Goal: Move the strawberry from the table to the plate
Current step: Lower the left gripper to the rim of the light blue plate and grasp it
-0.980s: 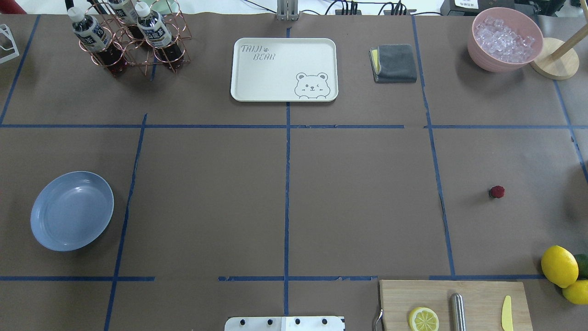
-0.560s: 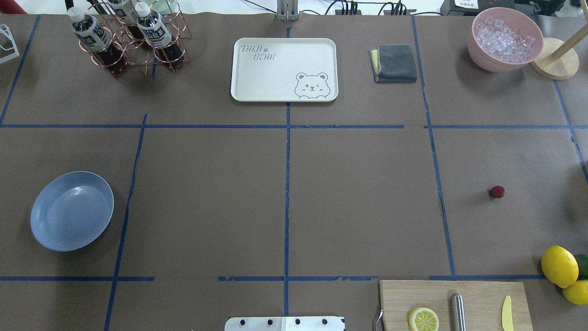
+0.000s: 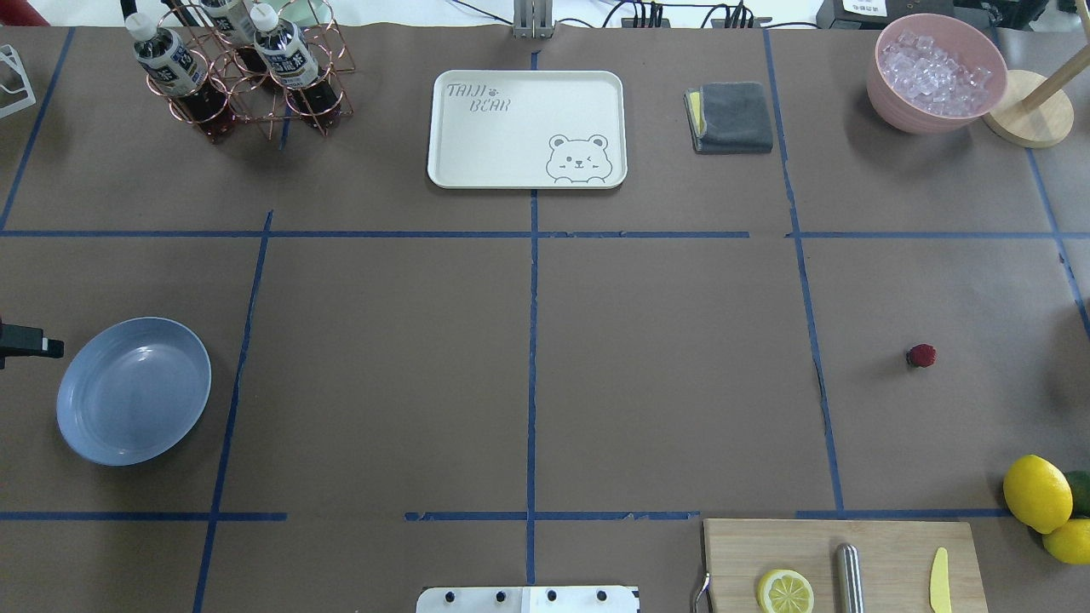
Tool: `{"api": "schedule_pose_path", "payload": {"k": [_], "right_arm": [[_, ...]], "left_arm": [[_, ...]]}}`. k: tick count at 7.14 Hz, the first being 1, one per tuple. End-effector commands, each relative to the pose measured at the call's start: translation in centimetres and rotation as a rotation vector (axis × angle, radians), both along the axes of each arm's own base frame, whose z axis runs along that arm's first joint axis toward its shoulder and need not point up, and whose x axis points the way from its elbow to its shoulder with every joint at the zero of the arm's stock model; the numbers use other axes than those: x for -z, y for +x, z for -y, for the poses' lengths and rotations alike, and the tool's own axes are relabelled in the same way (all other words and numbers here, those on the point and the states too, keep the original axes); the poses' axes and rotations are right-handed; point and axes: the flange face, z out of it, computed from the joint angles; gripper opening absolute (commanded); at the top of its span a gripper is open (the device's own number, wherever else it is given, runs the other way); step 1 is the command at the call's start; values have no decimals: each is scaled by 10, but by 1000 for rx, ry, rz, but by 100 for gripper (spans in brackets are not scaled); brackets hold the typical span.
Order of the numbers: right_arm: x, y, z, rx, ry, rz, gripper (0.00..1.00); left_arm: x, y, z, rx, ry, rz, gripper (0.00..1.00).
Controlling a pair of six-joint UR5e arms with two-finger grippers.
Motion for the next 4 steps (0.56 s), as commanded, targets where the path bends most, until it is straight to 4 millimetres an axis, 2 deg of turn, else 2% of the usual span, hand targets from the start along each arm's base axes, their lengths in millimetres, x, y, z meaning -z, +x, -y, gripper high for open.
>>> {"api": "schedule_pose_path", "payload": {"k": [1, 4], "right_arm": [[1, 0, 1, -4, -3, 2, 100], [0, 0, 1, -3, -4, 1, 100]], "left_arm": [[-1, 25, -7, -4, -17, 16, 94], [-7, 33, -11, -14, -24, 29, 78]]}}
